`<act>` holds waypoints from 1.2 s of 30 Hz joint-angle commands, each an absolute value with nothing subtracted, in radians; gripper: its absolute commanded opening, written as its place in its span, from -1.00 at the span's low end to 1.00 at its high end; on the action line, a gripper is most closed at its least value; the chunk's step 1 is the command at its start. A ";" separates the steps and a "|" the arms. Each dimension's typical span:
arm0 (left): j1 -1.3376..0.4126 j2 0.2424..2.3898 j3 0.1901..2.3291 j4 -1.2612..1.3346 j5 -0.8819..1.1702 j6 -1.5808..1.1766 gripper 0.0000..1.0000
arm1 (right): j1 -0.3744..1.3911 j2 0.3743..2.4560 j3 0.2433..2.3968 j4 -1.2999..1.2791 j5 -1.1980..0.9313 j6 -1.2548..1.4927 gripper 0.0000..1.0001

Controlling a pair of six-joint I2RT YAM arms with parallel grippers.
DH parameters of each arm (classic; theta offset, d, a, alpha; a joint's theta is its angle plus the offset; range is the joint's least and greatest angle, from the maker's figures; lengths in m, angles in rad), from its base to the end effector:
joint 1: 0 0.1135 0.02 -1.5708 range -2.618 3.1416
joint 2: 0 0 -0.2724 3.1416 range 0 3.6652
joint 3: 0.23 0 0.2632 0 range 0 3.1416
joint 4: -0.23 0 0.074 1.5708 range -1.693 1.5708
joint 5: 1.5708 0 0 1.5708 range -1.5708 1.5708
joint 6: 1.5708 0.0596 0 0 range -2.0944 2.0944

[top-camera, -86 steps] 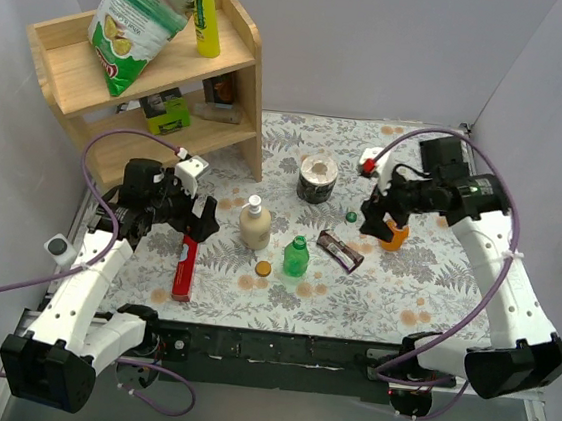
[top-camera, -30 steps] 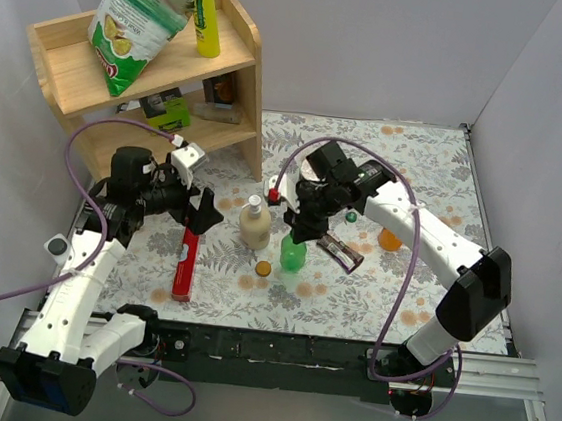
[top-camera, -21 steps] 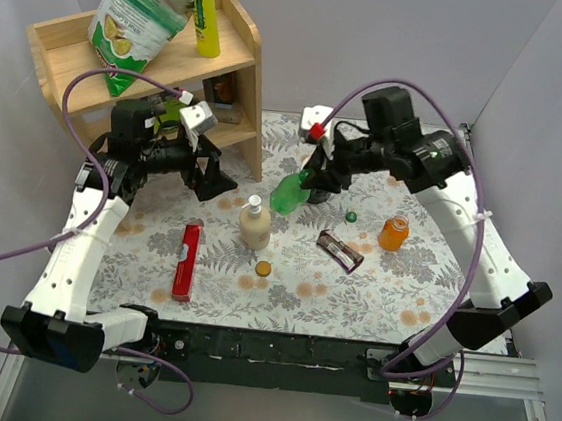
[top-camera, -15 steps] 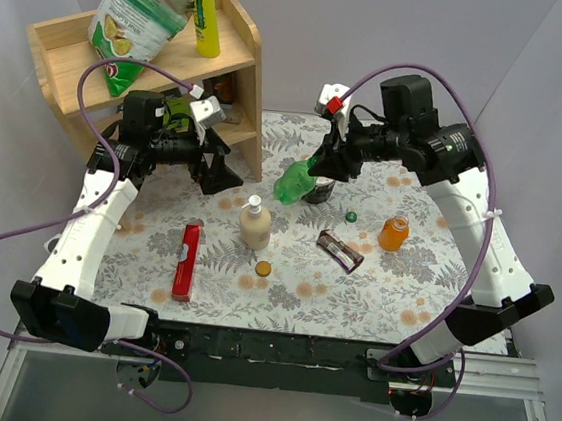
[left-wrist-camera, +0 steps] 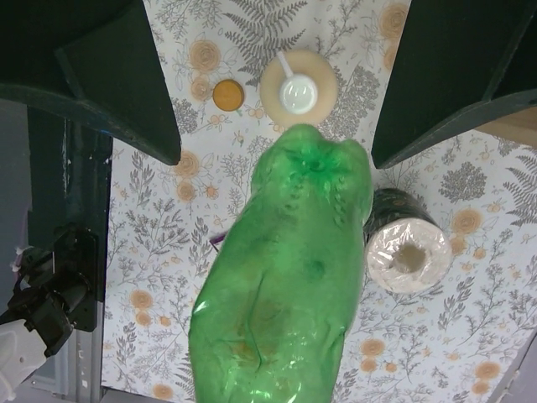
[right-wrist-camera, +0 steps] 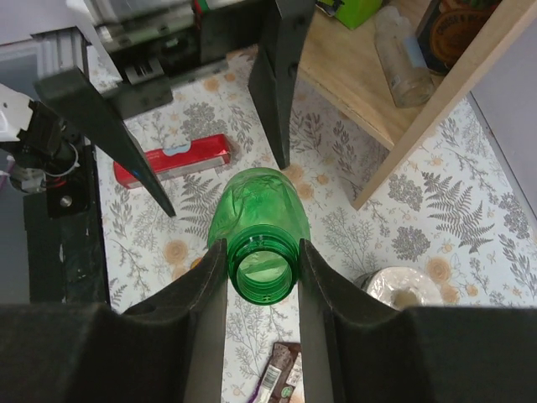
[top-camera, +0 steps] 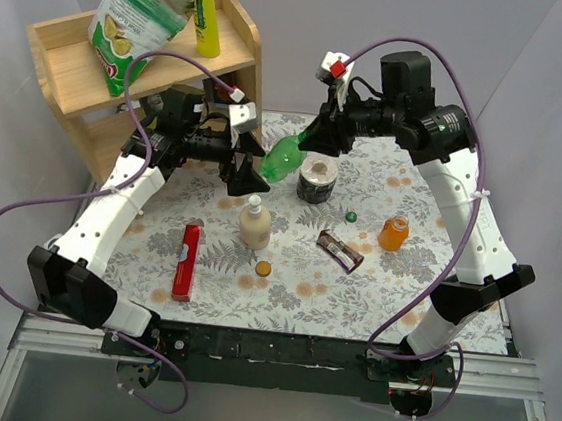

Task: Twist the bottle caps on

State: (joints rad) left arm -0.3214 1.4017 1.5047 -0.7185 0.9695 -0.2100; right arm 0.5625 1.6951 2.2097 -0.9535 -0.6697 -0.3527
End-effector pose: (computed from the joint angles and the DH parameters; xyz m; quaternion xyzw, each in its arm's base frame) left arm 0.2794 -0.1448 0.4059 0.2576 0.7726 -0.5061 0.2838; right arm 0.2819 0.2215 0.5109 -0.5103 0.6373 0.3289 0.4746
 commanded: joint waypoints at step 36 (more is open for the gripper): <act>-0.445 1.401 1.416 -0.474 0.792 -0.330 -0.26 | 0.503 1.585 2.115 -0.927 -0.687 -0.308 0.39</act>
State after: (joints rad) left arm -0.4500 1.4658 1.4544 -0.5453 0.8322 -0.2592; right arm 0.5365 1.6741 2.1025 -0.8803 -0.7486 -0.2768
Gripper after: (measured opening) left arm 0.610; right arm 0.616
